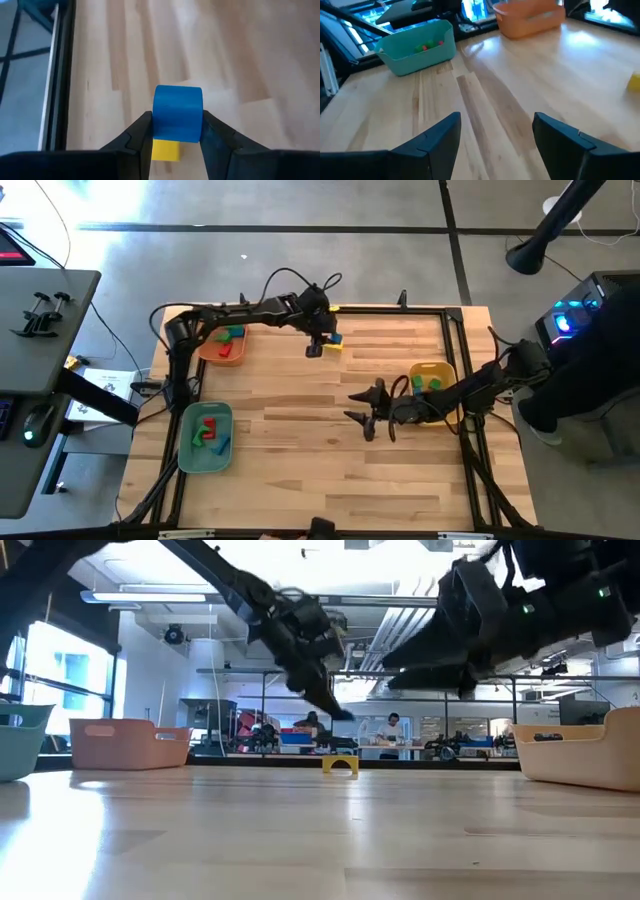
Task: Sort blocks by size
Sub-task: Put the blue half-circle block into the yellow bin
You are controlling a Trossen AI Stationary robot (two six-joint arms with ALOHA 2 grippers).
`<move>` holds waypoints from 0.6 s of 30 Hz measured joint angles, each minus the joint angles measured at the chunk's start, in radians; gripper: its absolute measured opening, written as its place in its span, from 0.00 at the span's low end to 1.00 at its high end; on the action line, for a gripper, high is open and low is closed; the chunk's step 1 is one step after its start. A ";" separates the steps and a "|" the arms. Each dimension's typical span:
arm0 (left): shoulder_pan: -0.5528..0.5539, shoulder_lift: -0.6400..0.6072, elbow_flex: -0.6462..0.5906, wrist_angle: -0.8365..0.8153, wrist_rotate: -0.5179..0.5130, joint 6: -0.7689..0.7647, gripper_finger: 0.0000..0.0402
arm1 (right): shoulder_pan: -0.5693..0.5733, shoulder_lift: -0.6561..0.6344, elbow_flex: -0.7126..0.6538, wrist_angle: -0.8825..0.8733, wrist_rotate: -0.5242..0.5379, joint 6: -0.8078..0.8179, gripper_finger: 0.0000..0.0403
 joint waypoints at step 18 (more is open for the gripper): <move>-0.294 -0.077 0.000 -0.167 0.355 -0.186 0.27 | 0.195 0.054 0.642 -1.005 0.449 -0.776 0.58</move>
